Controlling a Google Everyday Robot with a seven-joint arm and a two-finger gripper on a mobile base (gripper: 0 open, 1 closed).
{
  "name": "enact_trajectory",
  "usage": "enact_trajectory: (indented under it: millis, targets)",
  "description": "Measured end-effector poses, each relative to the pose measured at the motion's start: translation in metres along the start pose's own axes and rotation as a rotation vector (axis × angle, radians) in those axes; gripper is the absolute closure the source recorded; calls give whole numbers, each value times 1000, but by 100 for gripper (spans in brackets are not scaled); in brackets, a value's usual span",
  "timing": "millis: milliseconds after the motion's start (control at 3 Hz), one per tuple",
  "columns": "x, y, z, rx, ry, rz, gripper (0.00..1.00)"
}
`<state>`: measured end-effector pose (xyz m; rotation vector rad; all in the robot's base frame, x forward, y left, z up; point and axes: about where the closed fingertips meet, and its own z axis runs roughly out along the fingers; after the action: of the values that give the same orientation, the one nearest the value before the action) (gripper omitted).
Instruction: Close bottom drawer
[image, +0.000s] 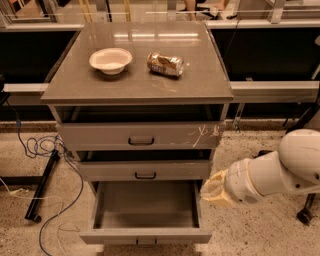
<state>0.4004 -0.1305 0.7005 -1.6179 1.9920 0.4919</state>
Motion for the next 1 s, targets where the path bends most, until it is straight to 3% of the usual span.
enact_trajectory:
  millis: [333, 667, 1000]
  targets:
    - [22, -10, 27, -23, -73, -58, 100]
    - [22, -10, 28, -23, -73, -58, 100]
    - [35, -12, 52, -13, -63, -19, 100]
